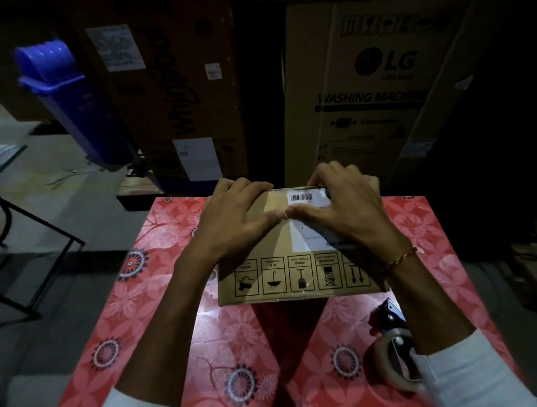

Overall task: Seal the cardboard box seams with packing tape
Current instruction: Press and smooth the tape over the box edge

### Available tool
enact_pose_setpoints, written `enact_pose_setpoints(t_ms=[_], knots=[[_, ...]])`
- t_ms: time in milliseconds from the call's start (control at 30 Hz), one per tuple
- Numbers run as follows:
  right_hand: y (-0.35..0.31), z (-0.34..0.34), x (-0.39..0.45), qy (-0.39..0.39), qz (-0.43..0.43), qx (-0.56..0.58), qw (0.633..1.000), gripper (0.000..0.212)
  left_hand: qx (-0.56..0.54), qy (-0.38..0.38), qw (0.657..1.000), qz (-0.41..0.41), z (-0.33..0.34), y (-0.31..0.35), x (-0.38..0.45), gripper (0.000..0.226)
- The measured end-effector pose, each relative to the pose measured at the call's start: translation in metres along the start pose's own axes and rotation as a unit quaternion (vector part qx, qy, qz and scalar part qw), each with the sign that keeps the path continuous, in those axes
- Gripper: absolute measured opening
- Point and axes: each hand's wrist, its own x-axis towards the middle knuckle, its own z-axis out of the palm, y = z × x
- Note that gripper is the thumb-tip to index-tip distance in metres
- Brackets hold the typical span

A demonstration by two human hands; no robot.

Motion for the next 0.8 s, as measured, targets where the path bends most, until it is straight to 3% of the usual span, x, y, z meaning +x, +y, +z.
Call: enact_pose_setpoints(t_ms=[100,200,300,567,667,800], knots=[[-0.002,0.001,0.001,-0.015,0.011,-0.023,1.0,0.072,-0.041,0.051,0.998,-0.01,0.006,0.003,0.0,0.04],[-0.017,0.012,-0.001,0.059,0.054,-0.054,0.995,0.067,-0.038,0.087,0.995,-0.033,0.011,0.007,-0.002,0.029],[-0.027,0.018,-0.004,0.098,0.072,-0.073,0.99,0.067,0.012,0.122,0.99,-0.064,0.016,0.014,-0.004,0.032],[-0.009,0.003,-0.007,-0.008,0.002,-0.054,0.998,0.088,0.119,0.136,0.981,-0.067,0.022,0.018,-0.007,0.058],[-0.007,0.003,-0.006,0.003,-0.01,-0.045,0.999,0.071,0.127,0.124,0.982,-0.06,0.022,0.016,-0.006,0.068],[0.001,-0.001,-0.004,0.007,-0.027,-0.012,1.0,0.037,0.113,0.118,0.986,-0.036,0.02,0.012,-0.007,0.062]])
